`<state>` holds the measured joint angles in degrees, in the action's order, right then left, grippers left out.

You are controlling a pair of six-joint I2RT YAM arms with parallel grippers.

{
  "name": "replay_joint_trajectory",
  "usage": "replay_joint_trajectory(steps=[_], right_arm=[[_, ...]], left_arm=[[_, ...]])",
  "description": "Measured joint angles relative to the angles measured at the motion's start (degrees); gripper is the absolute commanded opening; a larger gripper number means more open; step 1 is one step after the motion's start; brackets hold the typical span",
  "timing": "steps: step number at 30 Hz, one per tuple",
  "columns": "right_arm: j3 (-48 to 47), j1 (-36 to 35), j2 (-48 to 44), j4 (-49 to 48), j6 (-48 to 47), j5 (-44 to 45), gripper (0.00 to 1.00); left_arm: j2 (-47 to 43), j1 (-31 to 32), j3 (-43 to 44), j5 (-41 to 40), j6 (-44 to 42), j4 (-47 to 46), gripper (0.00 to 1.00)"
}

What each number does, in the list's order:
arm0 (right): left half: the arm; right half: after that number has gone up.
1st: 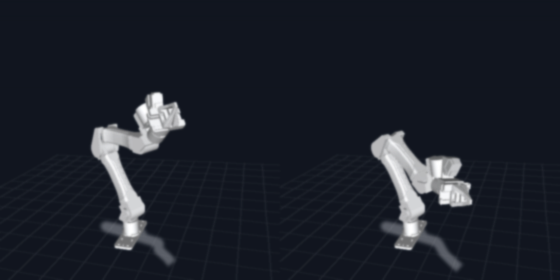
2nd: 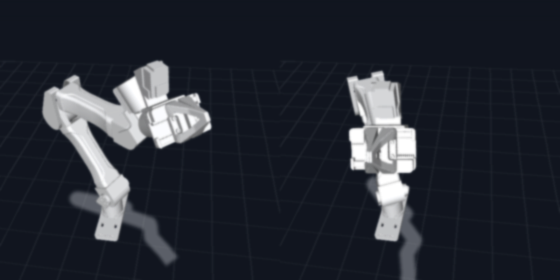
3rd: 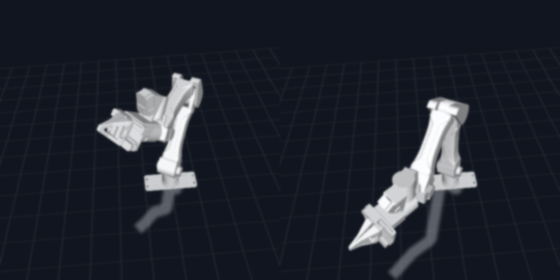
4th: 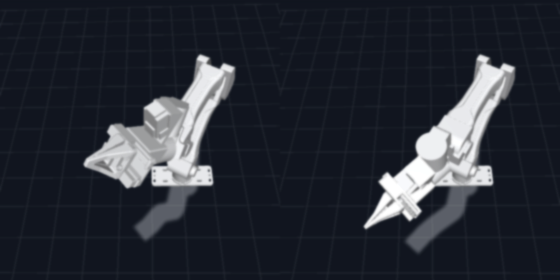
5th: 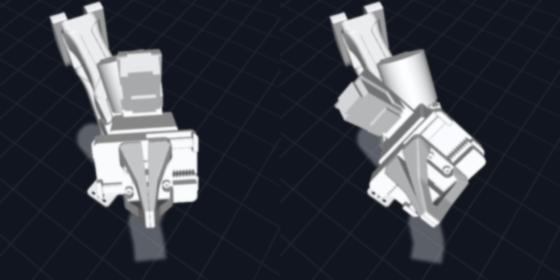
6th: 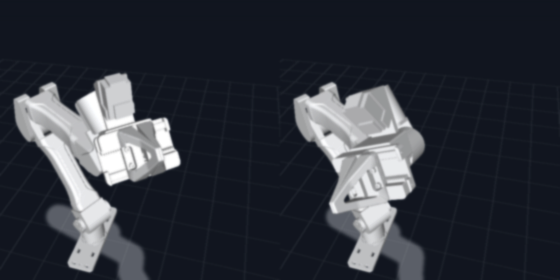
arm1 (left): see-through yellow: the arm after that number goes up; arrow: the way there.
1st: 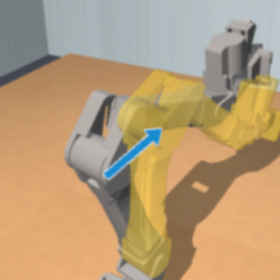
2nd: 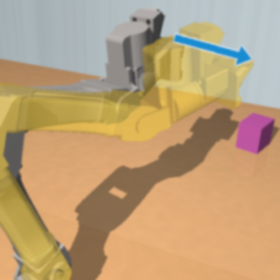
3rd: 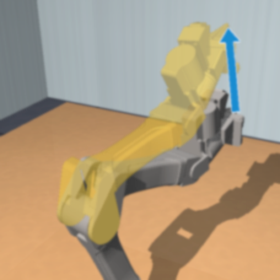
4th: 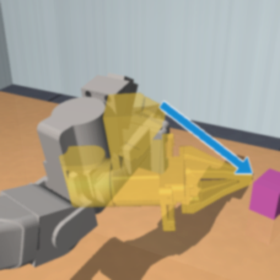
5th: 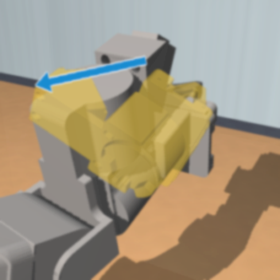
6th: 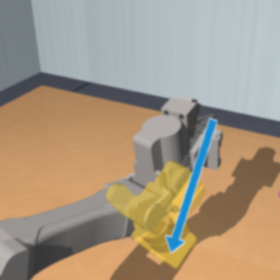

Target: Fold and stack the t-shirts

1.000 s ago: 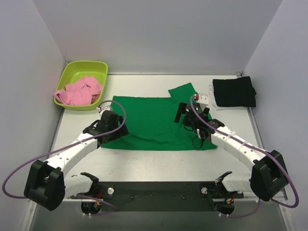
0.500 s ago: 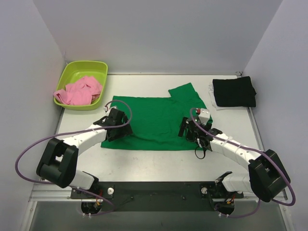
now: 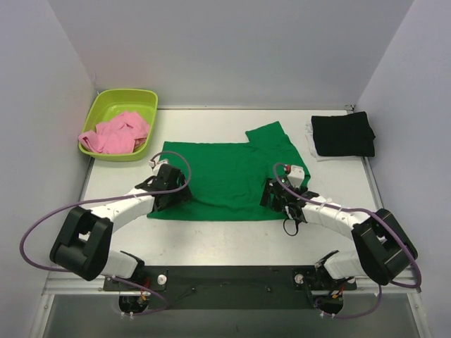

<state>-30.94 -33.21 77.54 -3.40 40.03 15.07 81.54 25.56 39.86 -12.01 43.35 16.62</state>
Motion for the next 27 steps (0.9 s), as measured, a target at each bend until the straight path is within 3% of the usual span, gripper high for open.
replay_joint_trajectory(steps=[8,17,27], right_arm=[[1.49,-3.85,-2.19,1.40,3.28,1.51,1.00],[4.31,-18.16,-9.18,12.90,14.93,5.88,1.00],[5.14,-31.82,-12.35,25.31,29.99,11.10,1.00]], left_arm=[[-10.45,3.85,-8.63,-0.85,4.72,-0.63,0.93],[-21.92,8.63,-14.93,-2.78,12.13,3.89,0.93],[-36.15,10.51,-19.21,-3.89,18.01,15.54,0.93]])
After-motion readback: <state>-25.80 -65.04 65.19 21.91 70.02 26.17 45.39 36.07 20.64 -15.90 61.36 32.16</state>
